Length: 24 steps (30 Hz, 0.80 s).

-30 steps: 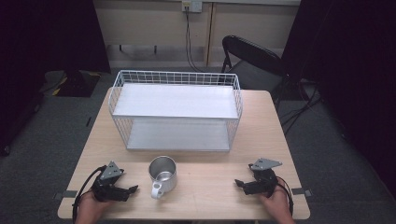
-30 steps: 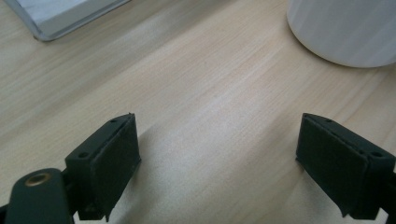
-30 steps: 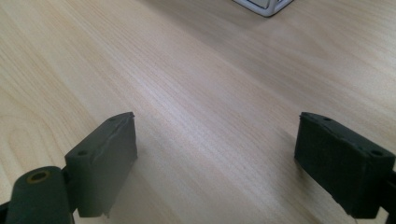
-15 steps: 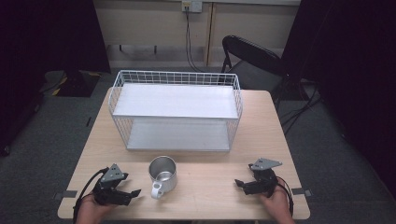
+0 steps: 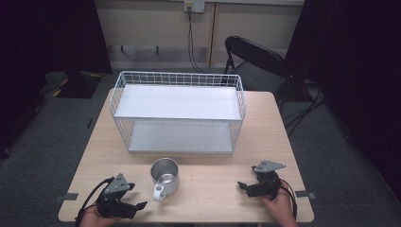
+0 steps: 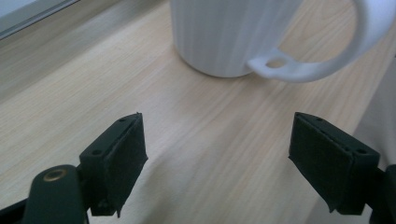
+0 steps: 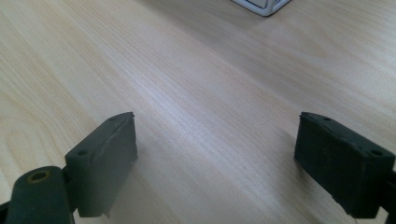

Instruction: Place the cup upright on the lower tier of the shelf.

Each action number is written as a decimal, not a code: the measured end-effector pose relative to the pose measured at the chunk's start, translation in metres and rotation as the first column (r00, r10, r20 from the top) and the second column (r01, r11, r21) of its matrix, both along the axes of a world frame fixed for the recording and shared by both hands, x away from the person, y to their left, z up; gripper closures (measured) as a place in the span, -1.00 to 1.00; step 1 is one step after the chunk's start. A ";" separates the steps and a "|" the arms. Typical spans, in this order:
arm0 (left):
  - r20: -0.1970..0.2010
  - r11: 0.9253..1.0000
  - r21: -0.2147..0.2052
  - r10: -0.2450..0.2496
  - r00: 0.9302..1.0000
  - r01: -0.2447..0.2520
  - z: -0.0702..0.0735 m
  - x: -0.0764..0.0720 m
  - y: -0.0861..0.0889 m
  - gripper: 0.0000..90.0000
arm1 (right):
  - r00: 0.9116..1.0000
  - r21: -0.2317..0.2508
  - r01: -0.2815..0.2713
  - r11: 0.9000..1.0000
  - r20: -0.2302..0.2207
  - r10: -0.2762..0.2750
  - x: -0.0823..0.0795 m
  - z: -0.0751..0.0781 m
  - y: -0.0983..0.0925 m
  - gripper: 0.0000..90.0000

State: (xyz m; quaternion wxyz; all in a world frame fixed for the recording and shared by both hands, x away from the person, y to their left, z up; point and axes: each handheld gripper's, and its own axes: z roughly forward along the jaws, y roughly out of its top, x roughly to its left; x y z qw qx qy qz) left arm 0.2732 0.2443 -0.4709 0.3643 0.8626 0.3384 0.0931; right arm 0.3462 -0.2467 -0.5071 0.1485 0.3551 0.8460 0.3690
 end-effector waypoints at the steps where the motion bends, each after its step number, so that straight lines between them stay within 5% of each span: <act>1: 0.000 1.000 0.000 0.000 1.000 0.000 0.000 0.000 0.000 -0.59 | 1.000 0.000 0.000 1.000 0.000 0.000 0.000 0.000 0.000 -0.73; 9: -0.009 1.000 -0.010 -0.027 1.000 0.027 0.003 -0.006 -0.018 -0.59 | 1.000 0.000 0.006 1.000 -0.001 -0.006 0.000 0.000 0.000 -0.73; 24: -0.022 0.999 -0.034 0.030 0.999 -0.031 0.011 -0.004 -0.035 -0.65 | 1.000 0.001 0.011 1.000 -0.002 -0.011 -0.001 0.000 0.001 -0.73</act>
